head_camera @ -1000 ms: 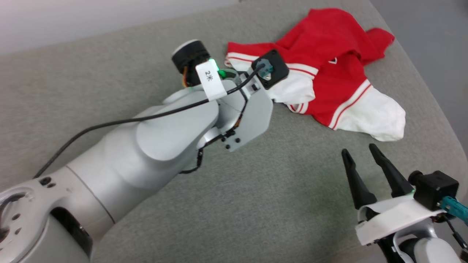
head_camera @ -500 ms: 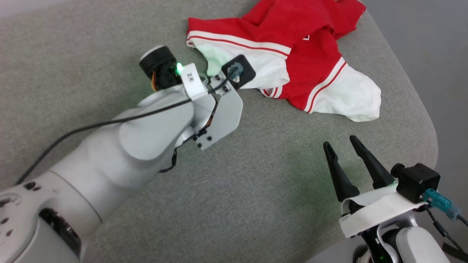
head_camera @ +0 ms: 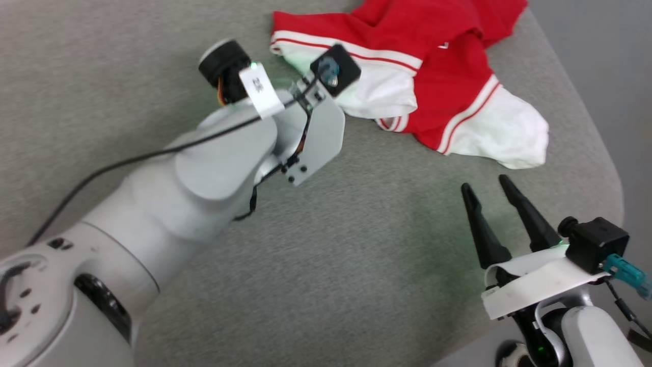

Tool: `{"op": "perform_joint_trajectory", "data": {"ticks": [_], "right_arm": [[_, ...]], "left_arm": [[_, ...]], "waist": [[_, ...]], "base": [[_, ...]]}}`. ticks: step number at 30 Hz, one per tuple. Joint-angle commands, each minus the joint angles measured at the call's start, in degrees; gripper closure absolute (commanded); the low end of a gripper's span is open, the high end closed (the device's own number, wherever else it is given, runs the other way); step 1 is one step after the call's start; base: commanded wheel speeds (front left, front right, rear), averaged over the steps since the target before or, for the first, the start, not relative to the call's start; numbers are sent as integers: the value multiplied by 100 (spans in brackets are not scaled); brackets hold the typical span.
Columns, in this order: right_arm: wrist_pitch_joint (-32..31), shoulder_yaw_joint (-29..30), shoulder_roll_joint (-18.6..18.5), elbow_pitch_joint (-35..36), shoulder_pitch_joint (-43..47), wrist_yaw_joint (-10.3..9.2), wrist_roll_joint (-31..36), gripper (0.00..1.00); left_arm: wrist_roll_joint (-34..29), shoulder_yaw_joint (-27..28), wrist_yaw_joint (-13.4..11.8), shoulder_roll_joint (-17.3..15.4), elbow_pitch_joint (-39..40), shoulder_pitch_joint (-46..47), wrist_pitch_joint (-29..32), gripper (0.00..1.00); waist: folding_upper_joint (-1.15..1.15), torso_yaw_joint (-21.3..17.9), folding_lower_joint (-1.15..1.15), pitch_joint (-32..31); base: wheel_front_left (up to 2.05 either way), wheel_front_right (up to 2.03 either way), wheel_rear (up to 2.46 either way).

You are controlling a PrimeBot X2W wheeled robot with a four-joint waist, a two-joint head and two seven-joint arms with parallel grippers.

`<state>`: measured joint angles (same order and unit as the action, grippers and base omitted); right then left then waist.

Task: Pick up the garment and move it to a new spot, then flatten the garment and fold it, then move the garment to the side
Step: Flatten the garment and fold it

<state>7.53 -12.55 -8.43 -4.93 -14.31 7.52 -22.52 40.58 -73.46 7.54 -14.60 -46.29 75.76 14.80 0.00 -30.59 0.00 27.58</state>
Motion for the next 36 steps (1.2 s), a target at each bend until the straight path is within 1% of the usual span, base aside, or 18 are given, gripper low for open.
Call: {"op": "perform_joint_trajectory", "data": {"ticks": [1,5,7,9,14,18,20,22,24,27,28,29,32,34,36], "right_arm": [[-21,64,-33,44,79,-6,58,0],[-145,210,-137,174,135,-6,120,0],[-242,274,-199,274,203,-6,174,0],[-363,351,-261,386,263,-6,231,0],[-703,521,-375,718,460,-6,353,0],[-984,658,-464,967,633,-6,393,0],[-1115,716,-495,1091,717,-6,413,0],[-1229,797,-535,1203,815,-6,416,0],[-1346,816,-557,1312,880,-6,416,0],[-1494,859,-591,1455,986,-6,419,0],[-1533,870,-598,1502,1021,-6,415,0],[-1573,886,-603,1545,1055,-6,412,0],[-1671,924,-600,1680,1141,-6,444,0],[-1731,918,-609,1750,1148,-6,446,0],[-1780,899,-620,1796,1146,-6,444,0]], "left_arm": [[113,9,-13,-17,-49,124,-126,100],[450,8,-13,4,-85,291,-527,100],[585,8,-13,-69,-50,368,-769,100],[680,7,-13,-177,-21,413,-976,100],[1229,8,-13,-492,-28,497,-1384,100],[1635,6,-13,-813,84,351,-1425,100],[1890,5,-13,-967,162,239,-1250,100],[2288,28,-13,-1092,222,101,-916,100],[2660,70,-14,-1285,309,29,-543,100],[3296,185,-13,-1538,287,-253,248,100],[3545,253,-105,-1628,233,-337,533,100],[3701,274,-138,-1730,240,-403,806,100],[4158,345,-369,-2023,290,-678,1493,100],[4383,418,-520,-2203,328,-840,1669,100],[4553,479,-680,-2289,282,-1047,1731,100]], "waist": [[0,229,0,-98],[0,655,0,-330],[0,897,0,-463],[0,1156,0,-609],[0,1799,0,-956],[0,2271,0,-1190],[0,2478,0,-1286],[0,2680,0,-1379],[0,2829,0,-1441],[0,3025,0,-1530],[0,3080,0,-1562],[0,3125,0,-1583],[0,3235,0,-1611],[0,3277,0,-1598],[0,3307,0,-1577]], "base": [[0,0,0],[0,0,0],[0,0,0],[0,0,0],[0,0,0],[0,0,0],[0,0,0],[0,0,0],[0,0,0],[0,0,0],[0,0,0],[0,0,0],[0,0,0],[0,0,0],[0,0,0]]}}
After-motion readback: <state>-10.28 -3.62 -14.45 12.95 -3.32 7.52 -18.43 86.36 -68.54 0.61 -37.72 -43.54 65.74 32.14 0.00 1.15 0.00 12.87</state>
